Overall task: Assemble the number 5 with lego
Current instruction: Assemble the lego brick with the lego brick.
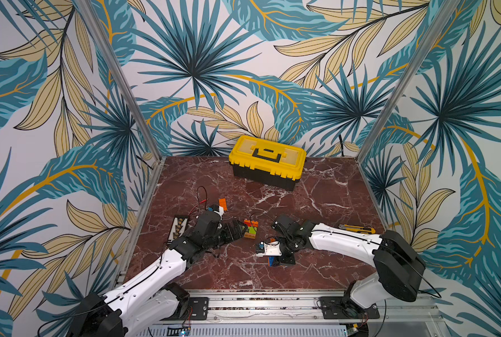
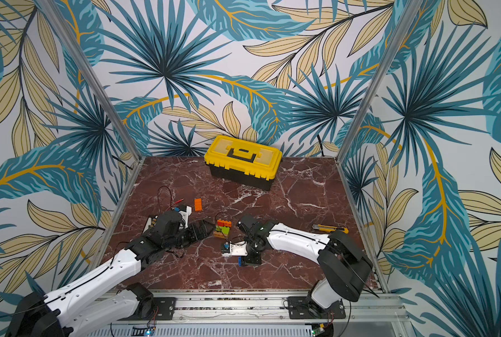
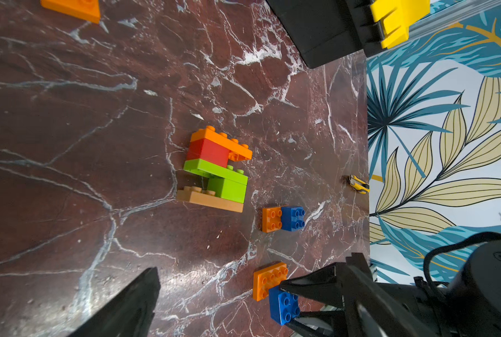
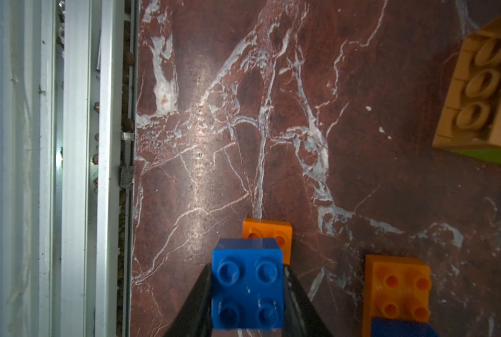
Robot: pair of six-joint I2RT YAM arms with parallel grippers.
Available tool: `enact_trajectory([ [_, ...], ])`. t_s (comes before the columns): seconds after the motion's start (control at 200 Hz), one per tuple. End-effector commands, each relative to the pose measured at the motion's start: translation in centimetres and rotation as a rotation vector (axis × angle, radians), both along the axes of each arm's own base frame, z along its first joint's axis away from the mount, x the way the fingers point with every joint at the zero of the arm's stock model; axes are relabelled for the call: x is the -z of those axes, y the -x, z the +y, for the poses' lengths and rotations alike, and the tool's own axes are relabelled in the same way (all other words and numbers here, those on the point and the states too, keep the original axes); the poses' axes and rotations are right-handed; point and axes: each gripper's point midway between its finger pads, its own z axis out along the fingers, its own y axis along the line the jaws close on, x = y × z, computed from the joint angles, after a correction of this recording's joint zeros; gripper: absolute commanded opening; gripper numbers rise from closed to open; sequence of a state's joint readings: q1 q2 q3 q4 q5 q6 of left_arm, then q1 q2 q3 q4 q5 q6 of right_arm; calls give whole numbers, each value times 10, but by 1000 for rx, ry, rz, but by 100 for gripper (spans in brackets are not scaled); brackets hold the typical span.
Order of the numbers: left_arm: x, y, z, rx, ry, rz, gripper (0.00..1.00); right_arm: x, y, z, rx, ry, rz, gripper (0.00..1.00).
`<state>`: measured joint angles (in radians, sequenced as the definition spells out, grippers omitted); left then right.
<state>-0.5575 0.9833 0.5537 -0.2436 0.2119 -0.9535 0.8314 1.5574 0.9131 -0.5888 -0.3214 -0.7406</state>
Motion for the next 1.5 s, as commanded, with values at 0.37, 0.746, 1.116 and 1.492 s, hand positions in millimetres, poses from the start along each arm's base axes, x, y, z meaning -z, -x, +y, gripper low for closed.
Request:
enact_trajectory([
  [0.37, 11, 3, 8, -29, -32, 20, 100, 21, 4, -13, 22, 120, 47, 21],
  [0.746, 14, 3, 5, -20, -19, 28, 100, 23, 3, -17, 30, 156, 55, 33],
  [1.116, 16, 3, 1, -8, -3, 41, 100, 20, 5, -14, -3, 132, 48, 33],
  [1.492, 18, 4, 0, -7, 2, 43, 100, 24, 6, -16, -52, 132, 31, 32],
])
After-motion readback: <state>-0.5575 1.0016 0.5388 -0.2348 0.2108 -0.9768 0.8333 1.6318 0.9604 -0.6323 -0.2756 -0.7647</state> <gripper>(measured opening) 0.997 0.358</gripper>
